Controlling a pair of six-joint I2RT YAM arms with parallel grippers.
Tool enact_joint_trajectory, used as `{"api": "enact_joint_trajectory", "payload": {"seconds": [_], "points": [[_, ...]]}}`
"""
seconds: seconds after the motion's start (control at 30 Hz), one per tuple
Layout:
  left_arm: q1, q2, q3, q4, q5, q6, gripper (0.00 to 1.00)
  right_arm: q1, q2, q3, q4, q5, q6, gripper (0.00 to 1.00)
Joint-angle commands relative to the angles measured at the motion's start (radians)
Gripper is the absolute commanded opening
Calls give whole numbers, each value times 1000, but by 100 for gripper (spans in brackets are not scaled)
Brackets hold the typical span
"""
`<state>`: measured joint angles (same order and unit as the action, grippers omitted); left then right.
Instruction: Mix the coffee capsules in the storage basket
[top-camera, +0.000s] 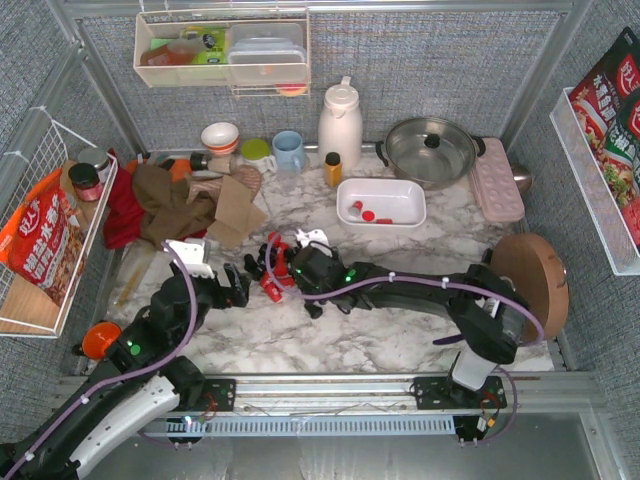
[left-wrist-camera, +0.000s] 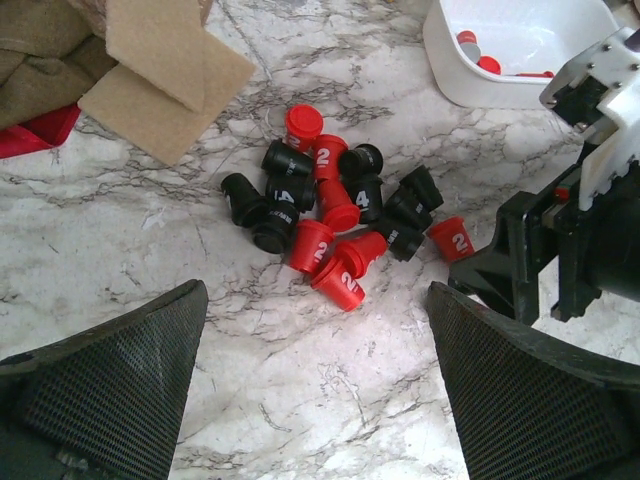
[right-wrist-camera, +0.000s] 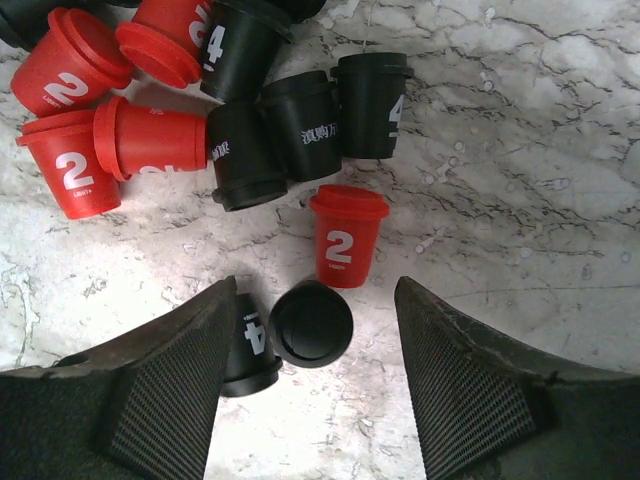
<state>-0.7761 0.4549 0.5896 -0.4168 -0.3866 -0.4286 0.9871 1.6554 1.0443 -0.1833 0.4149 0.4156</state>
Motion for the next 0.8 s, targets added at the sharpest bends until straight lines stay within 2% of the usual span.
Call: {"api": "enact_joint_trajectory", "payload": {"seconds": [0.0, 0.13, 0.5, 0.77], "points": [[4, 2, -1, 7, -18, -14, 99, 10, 39, 26, -20, 45, 54, 68], [5, 6, 1, 3, -20, -19, 99, 13, 53, 31, -32, 46, 69, 59], [14, 13, 1, 1, -24, -22, 99, 22, 64, -5, -50, 25, 101, 56], [19, 27, 1, 1, -27, -27, 99, 24, 52, -41, -10, 11, 109, 47]]}}
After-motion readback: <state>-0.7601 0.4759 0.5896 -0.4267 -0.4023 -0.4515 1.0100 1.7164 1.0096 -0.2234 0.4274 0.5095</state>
